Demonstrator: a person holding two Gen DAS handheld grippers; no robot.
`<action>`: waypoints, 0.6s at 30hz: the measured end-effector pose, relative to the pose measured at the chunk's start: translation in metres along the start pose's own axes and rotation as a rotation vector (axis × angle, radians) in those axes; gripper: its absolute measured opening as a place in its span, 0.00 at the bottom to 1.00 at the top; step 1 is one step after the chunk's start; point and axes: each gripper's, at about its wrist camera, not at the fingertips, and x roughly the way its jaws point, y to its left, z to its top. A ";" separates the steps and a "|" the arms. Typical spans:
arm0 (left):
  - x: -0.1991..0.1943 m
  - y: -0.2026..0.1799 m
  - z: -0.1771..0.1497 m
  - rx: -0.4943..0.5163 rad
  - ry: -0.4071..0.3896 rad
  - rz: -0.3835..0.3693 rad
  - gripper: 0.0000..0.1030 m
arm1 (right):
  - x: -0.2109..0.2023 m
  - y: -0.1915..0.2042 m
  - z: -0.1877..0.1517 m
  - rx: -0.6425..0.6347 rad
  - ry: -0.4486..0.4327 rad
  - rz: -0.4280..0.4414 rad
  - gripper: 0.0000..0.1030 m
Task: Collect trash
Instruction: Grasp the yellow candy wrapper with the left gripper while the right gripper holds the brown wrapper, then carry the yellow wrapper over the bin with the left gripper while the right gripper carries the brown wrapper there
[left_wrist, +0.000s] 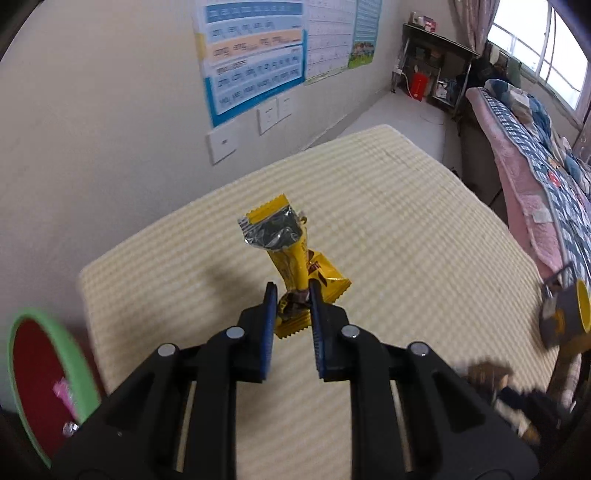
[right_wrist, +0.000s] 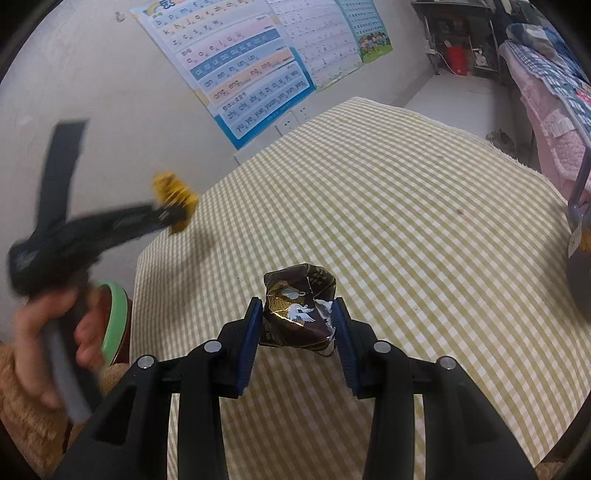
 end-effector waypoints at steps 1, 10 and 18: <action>-0.010 0.005 -0.008 0.001 -0.005 0.004 0.17 | 0.000 0.003 0.000 -0.003 -0.001 0.002 0.37; -0.077 0.048 -0.060 -0.017 -0.048 0.007 0.17 | -0.004 0.053 -0.009 -0.092 -0.001 0.013 0.37; -0.114 0.067 -0.079 -0.010 -0.119 0.030 0.17 | -0.017 0.090 -0.019 -0.121 -0.015 0.026 0.37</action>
